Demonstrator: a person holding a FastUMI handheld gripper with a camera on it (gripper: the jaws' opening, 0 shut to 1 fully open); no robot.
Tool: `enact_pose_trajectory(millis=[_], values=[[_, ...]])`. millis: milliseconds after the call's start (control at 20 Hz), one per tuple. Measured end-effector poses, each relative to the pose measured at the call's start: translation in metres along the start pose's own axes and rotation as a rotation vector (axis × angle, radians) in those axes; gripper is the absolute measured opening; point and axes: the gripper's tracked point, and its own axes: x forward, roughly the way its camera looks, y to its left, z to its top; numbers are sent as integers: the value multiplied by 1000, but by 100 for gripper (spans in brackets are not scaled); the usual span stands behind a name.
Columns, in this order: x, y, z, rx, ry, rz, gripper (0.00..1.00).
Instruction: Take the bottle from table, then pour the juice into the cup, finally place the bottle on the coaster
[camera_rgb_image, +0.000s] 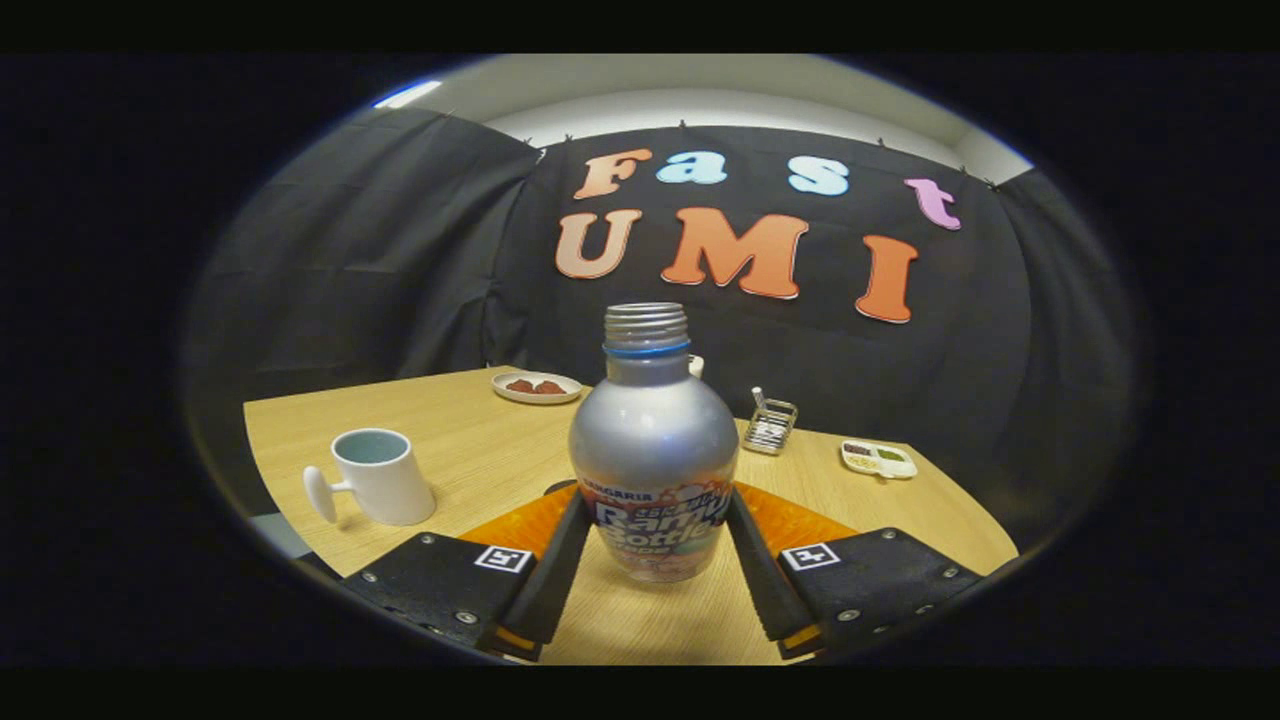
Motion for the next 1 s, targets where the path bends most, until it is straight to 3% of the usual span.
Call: enact_pose_trajectory(millis=[400, 1000], values=[[15, 9, 15, -177, -35, -80, 76], [28, 45, 26, -523, -92, -116, 76]])
